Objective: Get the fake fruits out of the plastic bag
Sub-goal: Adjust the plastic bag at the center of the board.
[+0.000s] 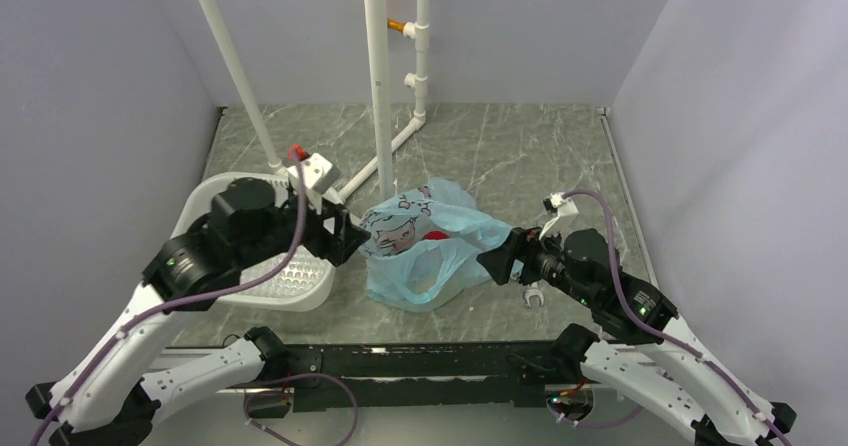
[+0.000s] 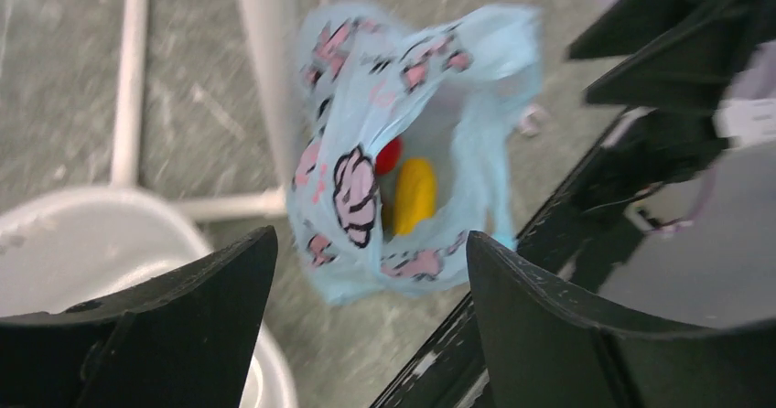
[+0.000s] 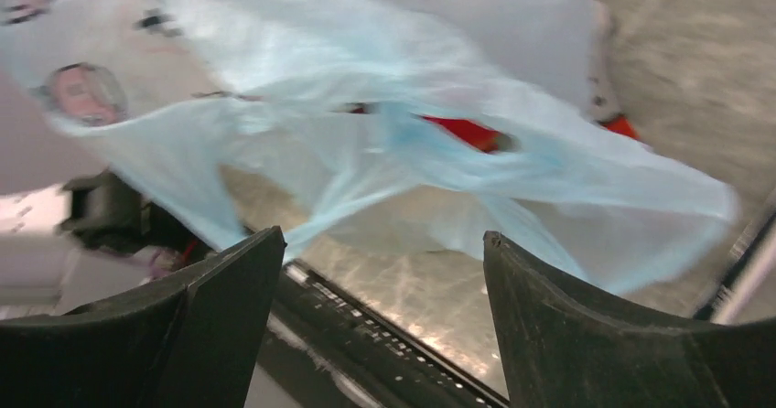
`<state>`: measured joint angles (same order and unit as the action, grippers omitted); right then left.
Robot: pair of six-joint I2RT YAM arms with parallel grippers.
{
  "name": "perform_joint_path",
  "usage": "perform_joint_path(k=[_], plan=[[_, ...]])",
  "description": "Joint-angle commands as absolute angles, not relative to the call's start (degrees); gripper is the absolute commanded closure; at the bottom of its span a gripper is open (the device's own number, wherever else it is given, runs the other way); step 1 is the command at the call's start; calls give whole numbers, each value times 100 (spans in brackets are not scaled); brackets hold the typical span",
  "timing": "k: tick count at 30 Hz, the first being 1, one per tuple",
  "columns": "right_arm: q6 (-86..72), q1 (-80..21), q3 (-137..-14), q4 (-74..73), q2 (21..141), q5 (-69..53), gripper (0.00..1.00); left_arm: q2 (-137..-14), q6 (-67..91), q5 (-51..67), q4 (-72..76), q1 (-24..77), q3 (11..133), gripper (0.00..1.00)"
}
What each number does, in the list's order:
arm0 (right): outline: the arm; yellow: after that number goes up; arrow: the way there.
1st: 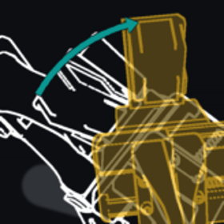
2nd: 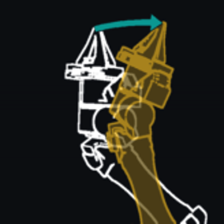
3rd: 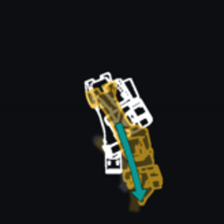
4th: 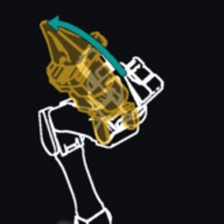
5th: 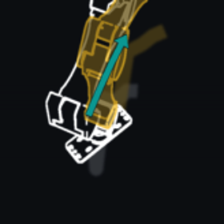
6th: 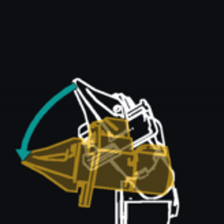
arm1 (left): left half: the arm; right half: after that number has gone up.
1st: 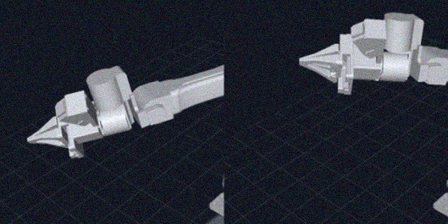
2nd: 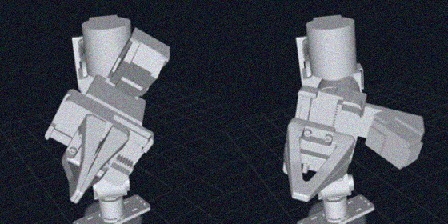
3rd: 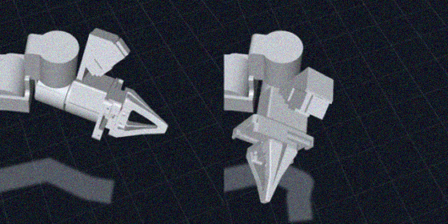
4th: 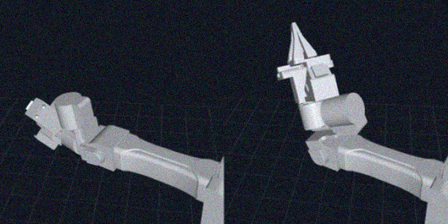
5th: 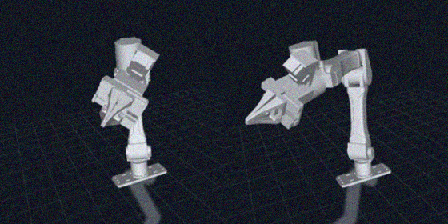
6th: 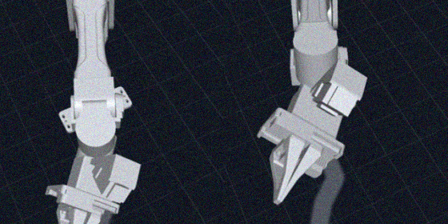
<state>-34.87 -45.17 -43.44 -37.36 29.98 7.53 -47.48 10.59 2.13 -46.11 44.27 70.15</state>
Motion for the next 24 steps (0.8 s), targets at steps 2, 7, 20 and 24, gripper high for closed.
perform_joint_path(k=[2,7,20,24], plan=[[-2497,-4525,-4910,-2731,3312,-1756,17,-4575,1355,1786,-3980,4407,7608,16],[-2315,-4586,-4942,-1709,3924,-2621,14,-4505,1691,2622,-3142,4405,7125,16],[-1850,-4606,-4191,33,5170,-1896,18,-5071,2146,3407,-2229,4598,6420,17],[-1806,-4661,-3904,394,5320,-2555,24,-5489,1729,2804,-2518,5068,6614,13]])
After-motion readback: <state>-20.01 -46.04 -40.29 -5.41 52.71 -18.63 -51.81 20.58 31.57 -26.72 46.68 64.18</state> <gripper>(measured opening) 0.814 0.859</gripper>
